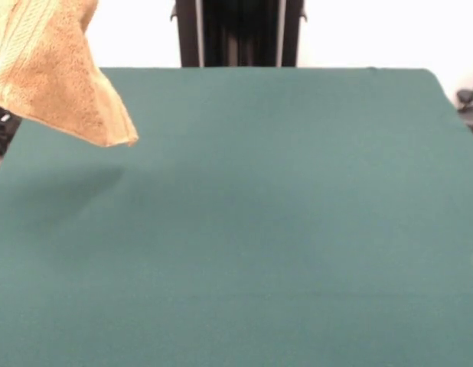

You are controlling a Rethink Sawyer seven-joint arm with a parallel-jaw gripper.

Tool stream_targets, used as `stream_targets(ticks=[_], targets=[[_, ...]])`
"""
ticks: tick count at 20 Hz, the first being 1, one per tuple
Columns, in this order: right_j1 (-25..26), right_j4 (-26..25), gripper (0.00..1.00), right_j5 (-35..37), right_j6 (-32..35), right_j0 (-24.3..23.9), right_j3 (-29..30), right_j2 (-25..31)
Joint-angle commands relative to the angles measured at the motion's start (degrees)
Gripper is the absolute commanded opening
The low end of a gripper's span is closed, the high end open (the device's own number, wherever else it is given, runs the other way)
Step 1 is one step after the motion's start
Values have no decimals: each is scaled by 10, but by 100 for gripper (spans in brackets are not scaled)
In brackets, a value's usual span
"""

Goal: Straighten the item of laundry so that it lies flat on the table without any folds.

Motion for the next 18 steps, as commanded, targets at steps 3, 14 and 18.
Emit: stream_targets(ticks=[3, 14, 18], targets=[[16, -22, 0, -102, 141, 85, 161, -24], [99, -6, 0, -197, 336, 245, 173, -144], [132, 33, 0, -230, 365, 281, 179, -167]])
